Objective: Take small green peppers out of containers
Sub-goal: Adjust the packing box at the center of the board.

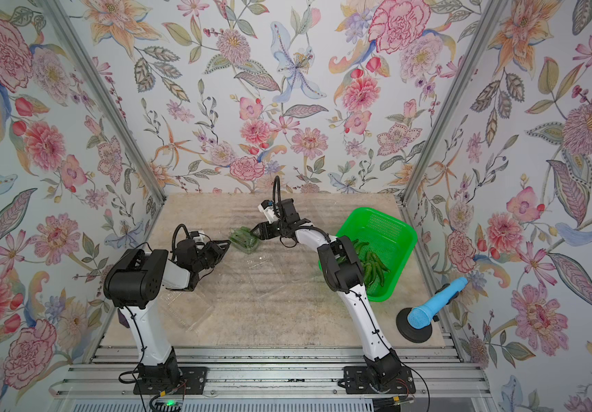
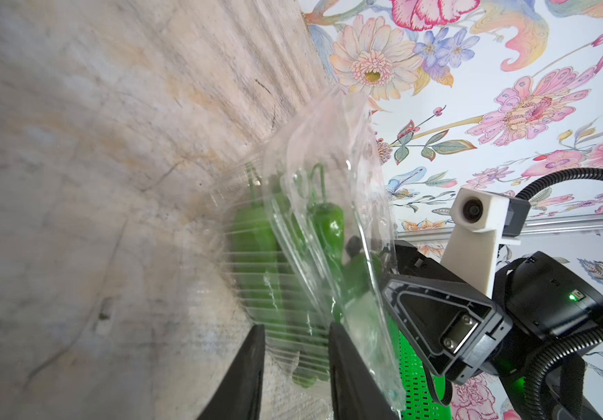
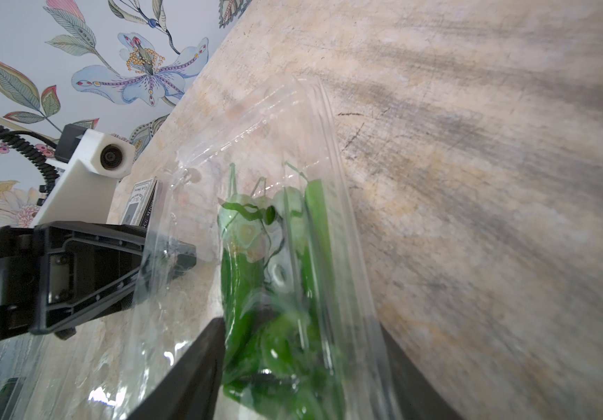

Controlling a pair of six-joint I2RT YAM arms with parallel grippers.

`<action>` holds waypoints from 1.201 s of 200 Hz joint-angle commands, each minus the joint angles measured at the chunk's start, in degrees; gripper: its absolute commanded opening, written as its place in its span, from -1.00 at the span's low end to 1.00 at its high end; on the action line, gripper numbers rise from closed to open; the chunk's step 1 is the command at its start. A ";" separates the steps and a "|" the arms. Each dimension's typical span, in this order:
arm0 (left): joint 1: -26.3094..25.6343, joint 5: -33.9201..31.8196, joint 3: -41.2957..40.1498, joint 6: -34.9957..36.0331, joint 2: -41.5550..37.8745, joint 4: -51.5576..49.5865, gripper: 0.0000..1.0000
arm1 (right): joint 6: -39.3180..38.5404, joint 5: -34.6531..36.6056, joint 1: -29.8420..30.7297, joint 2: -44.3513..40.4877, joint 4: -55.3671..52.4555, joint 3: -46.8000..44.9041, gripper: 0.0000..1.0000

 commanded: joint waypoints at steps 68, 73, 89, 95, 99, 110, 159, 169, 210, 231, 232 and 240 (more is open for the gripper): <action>0.11 1.41 -1.96 -3.76 -0.37 6.43 -0.35 | -3.92 -3.73 1.90 -4.30 -4.01 -5.98 0.27; 0.17 1.41 -2.21 -3.54 -0.52 6.07 -0.35 | -4.09 -3.62 1.97 -4.87 -4.02 -6.93 0.27; 0.00 1.14 -2.84 -2.97 -1.01 4.92 -0.35 | -4.53 -2.95 2.25 -6.81 -4.00 -9.71 0.27; -0.03 1.20 -3.05 -2.81 -1.08 4.63 -0.34 | -4.67 -2.56 2.32 -7.61 -4.00 -10.85 0.28; -0.08 1.30 -3.09 -2.72 -1.16 4.28 -0.34 | -4.67 -2.26 2.33 -8.17 -4.00 -11.55 0.28; -0.34 1.32 -3.51 -2.45 -1.61 3.79 -0.35 | -4.90 -1.93 2.33 -9.78 -4.00 -13.75 0.28; -1.62 0.38 -6.54 -1.43 -5.16 2.06 -0.33 | -5.42 0.38 1.25 -17.55 -1.81 -22.42 0.53; -1.61 0.26 -6.72 -1.12 -5.61 1.65 -0.34 | -4.88 0.32 0.56 -17.96 -0.38 -22.77 0.70; -1.51 0.34 -6.84 -0.67 -6.34 0.37 -0.34 | -4.94 1.01 -0.83 -16.52 1.17 -17.39 0.84; -1.39 0.42 -6.88 -0.58 -6.18 0.55 -0.33 | -5.37 1.54 -1.04 -13.89 -1.12 -11.91 0.86; -1.49 0.43 -6.82 -0.58 -6.17 0.55 -0.34 | -5.37 1.51 -1.03 -13.70 -1.24 -11.58 0.85; -1.53 0.57 -6.69 -0.58 -5.87 0.80 -0.34 | -5.46 0.90 -1.16 -11.99 -2.37 -9.12 0.84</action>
